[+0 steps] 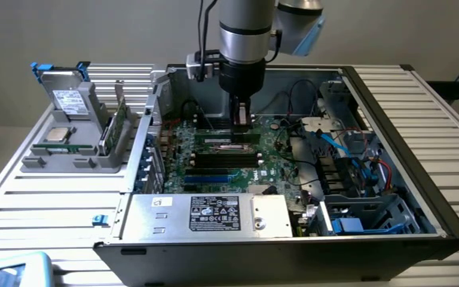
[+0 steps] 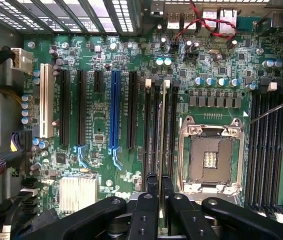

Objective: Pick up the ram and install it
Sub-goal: 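Insert the ram into the slot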

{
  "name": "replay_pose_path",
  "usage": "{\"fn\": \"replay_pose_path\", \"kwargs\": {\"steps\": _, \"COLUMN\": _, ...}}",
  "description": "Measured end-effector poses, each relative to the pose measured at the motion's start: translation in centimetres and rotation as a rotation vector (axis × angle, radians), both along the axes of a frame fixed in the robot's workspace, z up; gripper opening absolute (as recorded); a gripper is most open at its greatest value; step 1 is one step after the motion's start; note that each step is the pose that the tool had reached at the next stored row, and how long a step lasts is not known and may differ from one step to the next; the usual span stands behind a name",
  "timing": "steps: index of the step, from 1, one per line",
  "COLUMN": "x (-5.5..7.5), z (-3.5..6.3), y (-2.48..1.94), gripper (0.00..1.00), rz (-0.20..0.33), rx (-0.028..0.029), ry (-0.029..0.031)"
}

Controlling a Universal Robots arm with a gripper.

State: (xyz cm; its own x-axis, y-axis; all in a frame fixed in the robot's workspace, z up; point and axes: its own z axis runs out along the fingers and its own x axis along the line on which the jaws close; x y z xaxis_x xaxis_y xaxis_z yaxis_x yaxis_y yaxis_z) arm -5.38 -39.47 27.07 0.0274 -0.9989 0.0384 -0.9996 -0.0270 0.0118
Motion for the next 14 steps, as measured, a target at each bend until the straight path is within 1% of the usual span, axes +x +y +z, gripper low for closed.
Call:
{"fn": "replay_pose_path", "kwargs": {"steps": 2, "x": 0.0, "z": -0.15, "y": 0.0, "gripper": 0.14, "rz": 0.0, "rx": -0.0098, "ry": 0.0}}
{"fn": "replay_pose_path", "kwargs": {"steps": 3, "x": 0.0, "z": -0.23, "y": 0.0, "gripper": 0.14, "rz": 0.0, "rx": -0.0122, "ry": -0.0001}}
{"fn": "replay_pose_path", "kwargs": {"steps": 6, "x": 0.0, "z": -0.54, "y": -0.04, "gripper": 0.14, "rz": -0.002, "rx": -0.0128, "ry": -0.0001}}
{"fn": "replay_pose_path", "kwargs": {"steps": 14, "x": 0.0, "z": -1.83, "y": -0.31, "gripper": 0.14, "rz": -0.007, "rx": -0.0127, "ry": -0.0001}}
